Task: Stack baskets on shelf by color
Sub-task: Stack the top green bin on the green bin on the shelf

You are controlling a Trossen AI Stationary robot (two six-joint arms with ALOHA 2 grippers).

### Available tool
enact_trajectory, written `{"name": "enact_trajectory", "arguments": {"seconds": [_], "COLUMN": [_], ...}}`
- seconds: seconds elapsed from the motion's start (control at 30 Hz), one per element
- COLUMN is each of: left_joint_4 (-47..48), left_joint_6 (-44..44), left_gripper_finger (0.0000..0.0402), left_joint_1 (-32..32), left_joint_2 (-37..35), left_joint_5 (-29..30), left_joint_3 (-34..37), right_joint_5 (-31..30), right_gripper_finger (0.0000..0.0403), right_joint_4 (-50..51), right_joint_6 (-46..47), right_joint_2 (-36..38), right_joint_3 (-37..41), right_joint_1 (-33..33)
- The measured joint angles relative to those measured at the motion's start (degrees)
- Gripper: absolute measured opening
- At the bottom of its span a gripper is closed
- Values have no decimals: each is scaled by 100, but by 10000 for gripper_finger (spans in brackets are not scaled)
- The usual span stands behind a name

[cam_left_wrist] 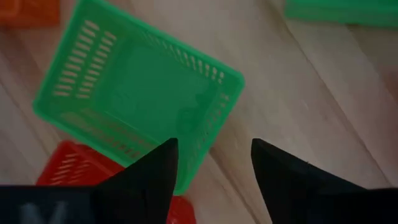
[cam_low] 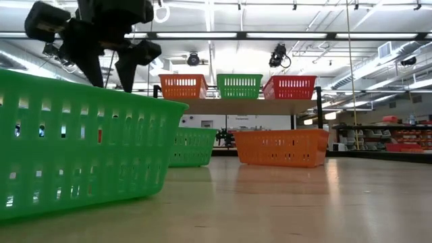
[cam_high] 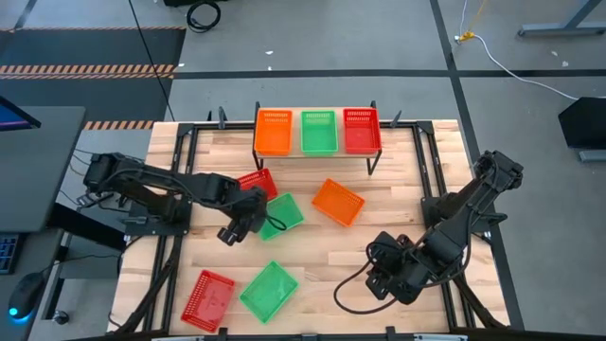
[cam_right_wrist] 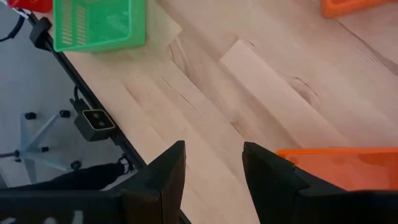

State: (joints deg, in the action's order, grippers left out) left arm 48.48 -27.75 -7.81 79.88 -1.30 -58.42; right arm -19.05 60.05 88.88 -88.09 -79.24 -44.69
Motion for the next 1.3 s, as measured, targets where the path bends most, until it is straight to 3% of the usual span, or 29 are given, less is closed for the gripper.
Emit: {"name": "enact_trajectory", "arguments": {"seconds": [0.2,0.5,0.67,0.97,1.13,1.3], "left_joint_4": [-280,-1581,-1658,-2159,-2444,-2492], "left_joint_6": [2,-224,-490,-350,14,624], "left_gripper_finger": [213,209,204,201,165,85], "left_joint_1": [-47,-46,-50,-50,-56,-164], "left_joint_2": [0,0,0,0,0,0], "left_joint_5": [-4,292,8,71,107,106], "left_joint_3": [491,1015,1304,1708,1730,1730], "right_joint_5": [-47,113,262,264,264,264], "right_gripper_finger": [165,165,165,165,165,165], "right_joint_4": [2,-151,-150,-170,-170,-107], "right_joint_6": [11,49,164,328,378,368], "right_joint_2": [-2,-2,-2,-4,-4,-4], "right_joint_3": [0,0,0,0,0,0], "right_joint_1": [2,2,1,2,2,2]}}
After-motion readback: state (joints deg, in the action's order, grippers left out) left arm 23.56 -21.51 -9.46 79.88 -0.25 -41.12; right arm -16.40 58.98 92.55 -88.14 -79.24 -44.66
